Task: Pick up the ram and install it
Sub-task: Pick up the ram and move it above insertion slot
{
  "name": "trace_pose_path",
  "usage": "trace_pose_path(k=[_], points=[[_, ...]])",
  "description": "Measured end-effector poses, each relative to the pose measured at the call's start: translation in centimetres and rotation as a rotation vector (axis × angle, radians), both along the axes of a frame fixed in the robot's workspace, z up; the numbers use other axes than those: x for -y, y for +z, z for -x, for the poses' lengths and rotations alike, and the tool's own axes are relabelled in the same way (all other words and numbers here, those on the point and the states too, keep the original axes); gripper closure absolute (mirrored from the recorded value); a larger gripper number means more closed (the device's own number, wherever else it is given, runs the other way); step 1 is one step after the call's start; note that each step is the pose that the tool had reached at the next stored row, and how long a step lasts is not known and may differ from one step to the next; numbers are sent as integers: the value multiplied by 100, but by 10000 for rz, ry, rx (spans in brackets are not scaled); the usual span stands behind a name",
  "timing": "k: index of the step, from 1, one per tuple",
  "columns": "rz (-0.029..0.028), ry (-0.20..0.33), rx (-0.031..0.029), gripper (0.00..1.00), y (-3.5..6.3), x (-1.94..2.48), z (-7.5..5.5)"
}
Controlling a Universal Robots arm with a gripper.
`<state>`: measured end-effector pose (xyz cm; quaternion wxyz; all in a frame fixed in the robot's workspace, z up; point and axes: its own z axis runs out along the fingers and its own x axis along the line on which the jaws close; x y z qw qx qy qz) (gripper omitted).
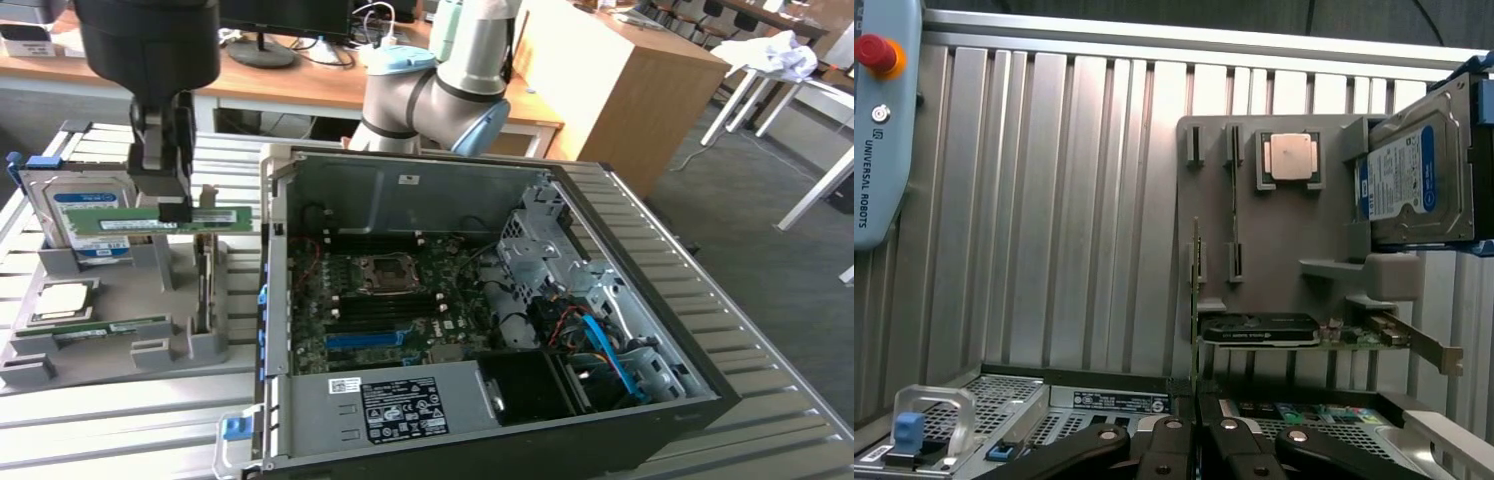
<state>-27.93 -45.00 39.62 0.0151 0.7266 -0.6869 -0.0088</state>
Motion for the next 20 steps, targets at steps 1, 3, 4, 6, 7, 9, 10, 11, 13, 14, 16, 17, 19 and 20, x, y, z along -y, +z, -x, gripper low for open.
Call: trace_pose_path(k=[1,3,4,6,7,9,10,11,13,14,16,17,19,20], points=[[2,0,0,87,0,0,-4],[3,0,0,87,0,0,-13],[5,0,0,87,0,0,-17],[7,0,0,87,0,0,-26],[7,0,0,87,0,0,-31],[9,0,0,87,0,0,-41],[10,0,0,87,0,0,-45],[11,0,0,87,0,0,-50],[12,0,0,87,0,0,-60],[13,0,0,87,0,0,-64],[15,-1,0,87,0,0,-73],[15,0,0,87,0,0,-78],[17,-1,0,87,0,0,-86],[19,0,-1,87,0,0,-91]])
